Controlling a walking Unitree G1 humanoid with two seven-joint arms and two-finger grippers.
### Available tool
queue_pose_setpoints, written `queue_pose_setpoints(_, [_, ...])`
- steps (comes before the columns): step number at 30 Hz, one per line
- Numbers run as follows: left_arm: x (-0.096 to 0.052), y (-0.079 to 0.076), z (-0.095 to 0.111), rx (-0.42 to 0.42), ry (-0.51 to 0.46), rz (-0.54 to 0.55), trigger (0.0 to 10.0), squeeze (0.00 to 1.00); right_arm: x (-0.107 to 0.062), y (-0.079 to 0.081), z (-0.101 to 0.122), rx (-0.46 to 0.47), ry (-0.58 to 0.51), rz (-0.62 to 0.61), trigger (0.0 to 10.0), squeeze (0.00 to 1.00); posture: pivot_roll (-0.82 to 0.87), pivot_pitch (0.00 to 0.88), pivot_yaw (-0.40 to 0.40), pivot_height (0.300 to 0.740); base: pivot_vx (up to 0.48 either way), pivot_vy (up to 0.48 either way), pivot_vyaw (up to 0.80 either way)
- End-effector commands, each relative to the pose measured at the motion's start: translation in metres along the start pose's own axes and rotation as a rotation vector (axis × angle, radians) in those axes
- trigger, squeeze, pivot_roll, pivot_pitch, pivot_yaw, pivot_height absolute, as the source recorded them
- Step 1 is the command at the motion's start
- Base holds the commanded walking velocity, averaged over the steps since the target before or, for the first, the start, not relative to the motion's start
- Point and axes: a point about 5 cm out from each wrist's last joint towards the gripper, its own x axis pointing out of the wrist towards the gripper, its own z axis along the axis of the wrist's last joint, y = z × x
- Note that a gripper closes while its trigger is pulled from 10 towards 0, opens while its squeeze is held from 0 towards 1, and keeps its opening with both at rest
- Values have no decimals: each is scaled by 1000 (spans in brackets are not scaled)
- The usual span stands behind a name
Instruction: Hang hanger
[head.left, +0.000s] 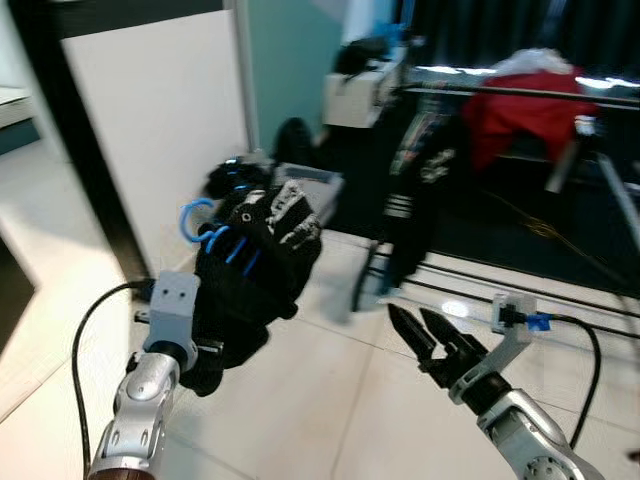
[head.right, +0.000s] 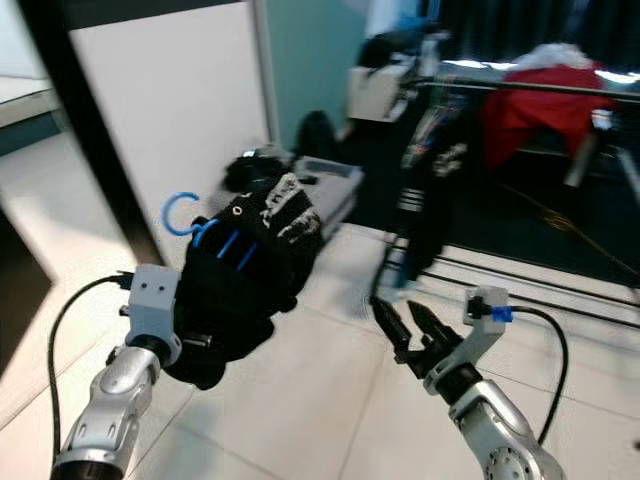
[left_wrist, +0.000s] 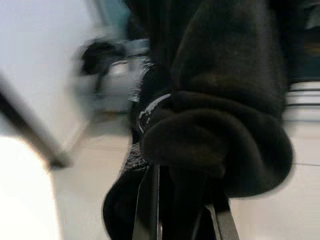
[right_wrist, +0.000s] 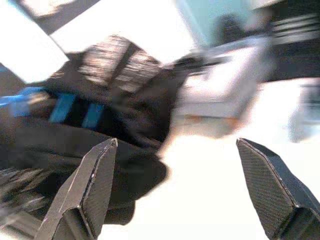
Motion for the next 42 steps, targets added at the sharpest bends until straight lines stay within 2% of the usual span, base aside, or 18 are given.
queue_pose_setpoints(1, [-8,-2,1,-59,-51,-35,10000,0,-5,-17,-11,-77,43,-123,10000,0,-111,0,-1,740,0,0,-800])
queue_pose_setpoints(2, [-8,-2,1,-59,-51,-35,10000,0,-5,-17,-11,-77,43,-123,10000,0,-111,0,-1,740,0,0,-800])
queue_pose_setpoints(3, [-18,-6,-9,-82,-37,-58,10000,0,-14,-30,-22,-139,94,-218,10000,0,-116,0,-3,740,0,0,-800])
queue_pose_setpoints(5, [-18,-6,-9,-82,-37,-58,10000,0,-14,-30,-22,-139,94,-218,10000,0,-116,0,-3,740,0,0,-800])
queue_pose_setpoints(6, [-25,-6,-14,-83,-28,-48,10000,0,-21,-32,-31,-170,129,-240,10000,0,-117,0,-9,740,0,0,-800])
queue_pose_setpoints(8, [-30,-6,-16,-80,-24,-39,10000,0,-26,-33,-37,-163,140,-257,10000,0,-113,0,-15,740,0,0,-800])
queue_pose_setpoints(11, [-36,-6,-17,-79,-37,-34,10000,0,-31,-34,-38,-173,143,-265,10000,0,-112,0,-25,740,112,0,-800])
queue_pose_setpoints(13, [-37,-7,-17,-74,-42,-37,10000,0,-30,-34,-36,-175,131,-262,10000,0,-110,0,-26,740,409,0,-800])
queue_pose_setpoints(24, [-37,-14,-14,-32,-66,-81,10000,0,-26,-37,-36,-219,119,-261,10000,0,-114,0,-26,740,480,0,0])
queue_pose_setpoints(33, [-36,-24,-10,30,-76,-157,10000,0,-26,-36,-40,-201,111,-267,10000,0,-120,0,-10,740,480,0,-800])
queue_pose_setpoints(42, [-30,-32,1,26,-107,-172,10000,0,-26,-34,-41,-195,101,-257,10000,0,-120,0,-2,740,480,0,-800])
